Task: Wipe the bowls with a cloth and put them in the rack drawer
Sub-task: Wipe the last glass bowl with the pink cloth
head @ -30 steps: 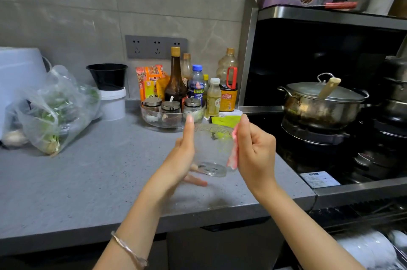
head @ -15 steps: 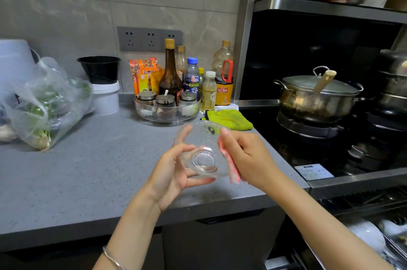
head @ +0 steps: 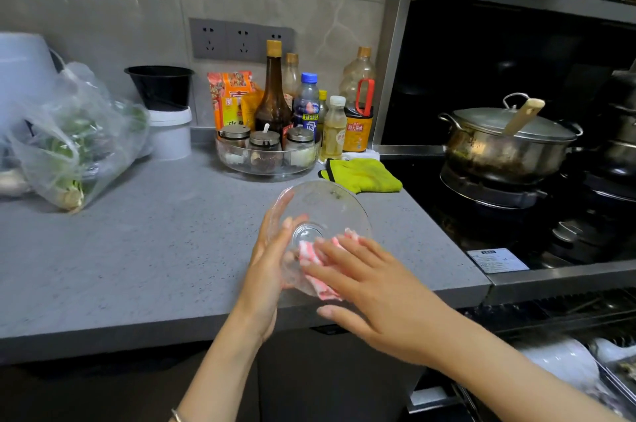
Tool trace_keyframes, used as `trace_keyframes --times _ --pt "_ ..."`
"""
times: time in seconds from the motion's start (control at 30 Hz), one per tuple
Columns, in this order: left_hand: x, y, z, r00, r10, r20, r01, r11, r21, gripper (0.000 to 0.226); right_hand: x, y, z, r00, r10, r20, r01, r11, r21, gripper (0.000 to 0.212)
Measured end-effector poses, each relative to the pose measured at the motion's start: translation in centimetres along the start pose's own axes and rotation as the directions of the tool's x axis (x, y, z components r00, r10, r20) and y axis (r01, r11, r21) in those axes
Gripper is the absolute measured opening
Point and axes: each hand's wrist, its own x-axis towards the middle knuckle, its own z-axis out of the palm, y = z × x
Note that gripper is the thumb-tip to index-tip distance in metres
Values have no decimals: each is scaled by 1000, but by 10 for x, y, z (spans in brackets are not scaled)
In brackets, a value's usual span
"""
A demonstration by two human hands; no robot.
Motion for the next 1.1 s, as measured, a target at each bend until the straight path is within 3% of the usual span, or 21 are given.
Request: trace_keyframes --times 0.03,0.17,0.3,0.4,0.53,0.63,0.8,0.97,1.03,1.1 --pt "-2 -3 1 1000 18 -18 -18 1000 10 47 -2 -6 7 999 3 -35 -3 1000 -22 50" --pt "-4 -10 10 999 28 -28 -29 999 -25 37 7 -36 23 984 54 -171 -27 987 156 54" --pt "-2 -1 2 1000 28 1 -28 999 17 41 3 -23 30 956 -14 -294 46 994 102 48" --pt "-2 7 -5 998 61 14 -62 993 105 46 -5 -4 25 930 -96 -355 81 995 -57 42" --pt "-4 0 8 997 81 13 -80 995 -52 41 13 -22 19 867 -93 -490 58 995 -87 38" --pt "-3 -1 10 1000 7 5 -6 990 -142 40 15 -30 28 870 -83 -486 52 996 -77 43" --pt "2 13 -8 997 17 72 -23 997 78 41 2 -2 27 887 -186 -422 70 959 -275 38" --pt "-2 -7 10 992 121 20 -122 993 9 41 18 -23 30 837 -64 -544 8 995 -104 34" --pt "-1 -4 8 997 79 20 -78 996 -49 36 18 -21 30 849 -86 -521 40 994 -99 36" --pt "2 6 -2 999 23 42 -24 1000 8 36 13 -10 27 870 -162 -466 93 981 -168 36"
